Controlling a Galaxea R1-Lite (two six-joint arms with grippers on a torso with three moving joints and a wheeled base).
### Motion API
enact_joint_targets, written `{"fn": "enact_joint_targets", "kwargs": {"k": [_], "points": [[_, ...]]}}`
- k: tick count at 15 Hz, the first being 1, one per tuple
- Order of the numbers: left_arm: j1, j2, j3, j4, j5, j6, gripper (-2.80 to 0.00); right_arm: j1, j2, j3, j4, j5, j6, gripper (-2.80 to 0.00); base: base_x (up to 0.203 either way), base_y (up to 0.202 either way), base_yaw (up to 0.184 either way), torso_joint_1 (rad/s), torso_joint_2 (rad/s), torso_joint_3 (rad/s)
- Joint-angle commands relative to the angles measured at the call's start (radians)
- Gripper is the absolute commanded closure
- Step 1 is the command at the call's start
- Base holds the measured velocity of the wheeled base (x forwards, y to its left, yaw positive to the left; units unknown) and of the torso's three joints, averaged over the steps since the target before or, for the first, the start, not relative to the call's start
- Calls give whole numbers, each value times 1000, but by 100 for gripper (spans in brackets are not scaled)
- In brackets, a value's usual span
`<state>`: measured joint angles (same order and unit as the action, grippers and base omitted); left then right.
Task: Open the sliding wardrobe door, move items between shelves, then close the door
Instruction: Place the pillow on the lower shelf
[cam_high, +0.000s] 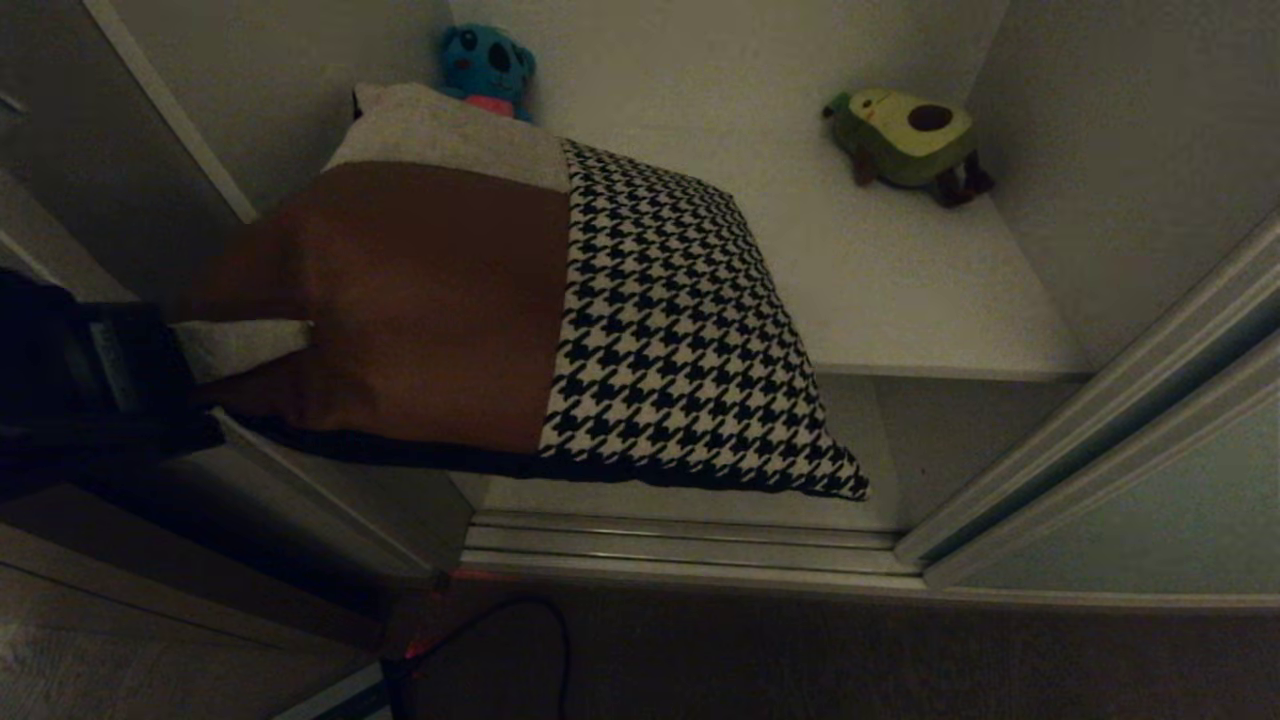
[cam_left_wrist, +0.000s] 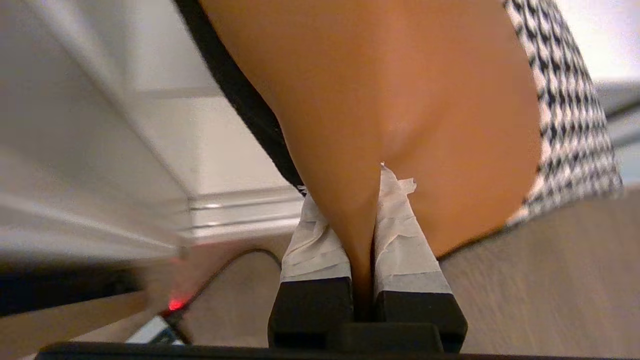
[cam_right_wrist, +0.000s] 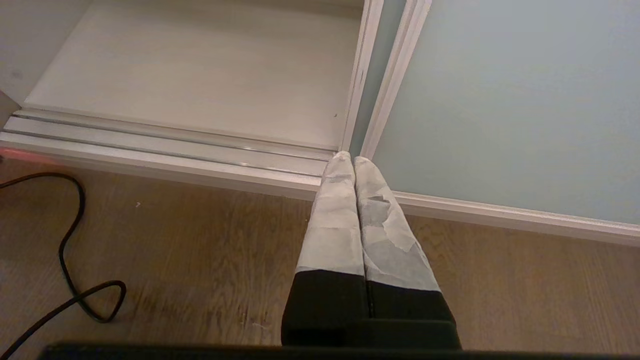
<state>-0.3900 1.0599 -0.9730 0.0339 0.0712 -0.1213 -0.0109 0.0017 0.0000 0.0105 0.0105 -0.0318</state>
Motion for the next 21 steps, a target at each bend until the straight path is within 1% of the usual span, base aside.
{"fn": "enact_joint_targets", "kwargs": {"k": [1,3,5,6,8,11,13,17,19,21], "points": [[0,-64,18,-1,40,-1,0,0,1,3,0,0,0,0,0,0,0,0,0,0],[2,-101,66,2,59,-3,0,0,1,3,0,0,0,0,0,0,0,0,0,0],[4,-118,120,-2,130,-4,0,0,1,3,0,0,-2,0,0,0,0,0,0,0],[4,-136,143,-8,155,-6,0,0,1,3,0,0,0,0,0,0,0,0,0,0],[3,-170,155,-7,157,-11,0,0,1,3,0,0,0,0,0,0,0,0,0,0],[5,-163,119,1,172,-15,0,0,0,3,0,0,0,0,0,0,0,0,0,0],[7,-167,152,3,171,-14,0,0,1,3,0,0,0,0,0,0,0,0,0,0],[7,-158,145,-8,171,-17,0,0,1,3,0,0,0,0,0,0,0,0,0,0],[7,-142,118,-8,173,-12,0,0,1,3,0,0,0,0,0,0,0,0,0,0],[6,-150,128,-6,171,-14,0,0,1,3,0,0,0,0,0,0,0,0,0,0]]}}
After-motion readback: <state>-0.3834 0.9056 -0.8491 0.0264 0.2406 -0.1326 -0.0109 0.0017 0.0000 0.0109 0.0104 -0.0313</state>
